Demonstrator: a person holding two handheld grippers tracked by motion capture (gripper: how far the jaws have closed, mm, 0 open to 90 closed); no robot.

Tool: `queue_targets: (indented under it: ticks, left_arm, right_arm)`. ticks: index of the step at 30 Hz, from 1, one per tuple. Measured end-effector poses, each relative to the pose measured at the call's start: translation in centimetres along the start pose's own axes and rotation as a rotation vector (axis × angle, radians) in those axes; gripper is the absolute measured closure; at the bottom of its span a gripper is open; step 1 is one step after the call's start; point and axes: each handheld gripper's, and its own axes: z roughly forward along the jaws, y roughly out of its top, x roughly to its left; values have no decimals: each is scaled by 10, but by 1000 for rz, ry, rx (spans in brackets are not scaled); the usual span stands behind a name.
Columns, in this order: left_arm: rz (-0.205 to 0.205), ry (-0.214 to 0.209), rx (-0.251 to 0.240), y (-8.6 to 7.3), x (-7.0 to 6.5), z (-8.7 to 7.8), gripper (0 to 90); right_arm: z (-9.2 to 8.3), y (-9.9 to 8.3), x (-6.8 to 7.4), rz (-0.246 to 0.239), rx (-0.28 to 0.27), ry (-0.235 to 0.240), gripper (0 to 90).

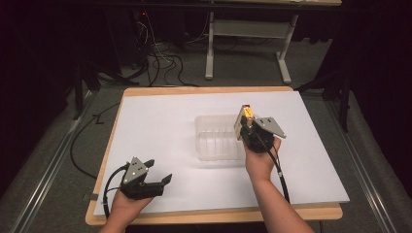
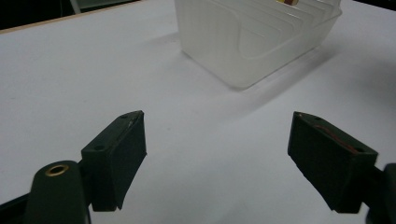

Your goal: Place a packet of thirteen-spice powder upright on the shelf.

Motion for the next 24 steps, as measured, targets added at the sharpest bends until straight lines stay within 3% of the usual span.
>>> queue_targets:
  ticks: [16, 24]
  left_arm:
    - [0, -1, -2, 0, 0, 1, 200]
    - [5, -7, 4, 0, -1, 1, 200]
  right_arm:
    - [4, -13, 6, 26, 21, -38, 679]
    - [5, -22, 8, 12, 27, -40, 670]
